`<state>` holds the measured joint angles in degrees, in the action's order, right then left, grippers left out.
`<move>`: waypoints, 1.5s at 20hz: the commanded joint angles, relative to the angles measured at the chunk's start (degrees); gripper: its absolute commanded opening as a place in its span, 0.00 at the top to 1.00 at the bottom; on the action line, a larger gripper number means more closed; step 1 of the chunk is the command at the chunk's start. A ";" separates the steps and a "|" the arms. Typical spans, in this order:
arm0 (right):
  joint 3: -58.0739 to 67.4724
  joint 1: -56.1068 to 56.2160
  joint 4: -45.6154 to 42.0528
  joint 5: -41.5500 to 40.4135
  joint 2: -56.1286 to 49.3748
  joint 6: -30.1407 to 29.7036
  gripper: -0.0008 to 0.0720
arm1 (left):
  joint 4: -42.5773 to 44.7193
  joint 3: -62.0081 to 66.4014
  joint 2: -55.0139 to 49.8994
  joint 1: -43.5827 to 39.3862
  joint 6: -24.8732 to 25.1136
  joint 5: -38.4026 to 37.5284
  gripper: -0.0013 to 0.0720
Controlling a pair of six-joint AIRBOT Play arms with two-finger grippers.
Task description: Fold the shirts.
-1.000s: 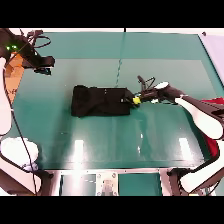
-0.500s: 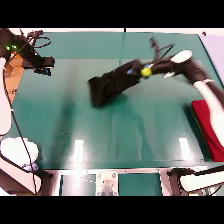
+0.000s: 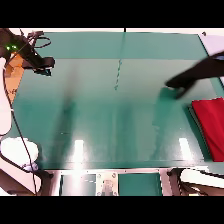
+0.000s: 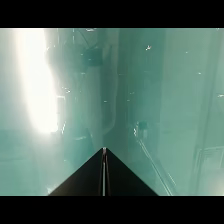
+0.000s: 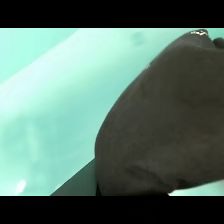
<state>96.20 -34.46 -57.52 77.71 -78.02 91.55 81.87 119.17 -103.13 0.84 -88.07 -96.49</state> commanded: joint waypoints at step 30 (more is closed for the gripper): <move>-30.69 -22.91 -40.33 10.34 4.66 8.96 0.71 | -3.02 0.04 0.04 0.00 0.61 -0.09 0.95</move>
<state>69.54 -57.34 -95.81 91.85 -73.36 100.36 78.91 119.17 -103.13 0.84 -87.53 -96.60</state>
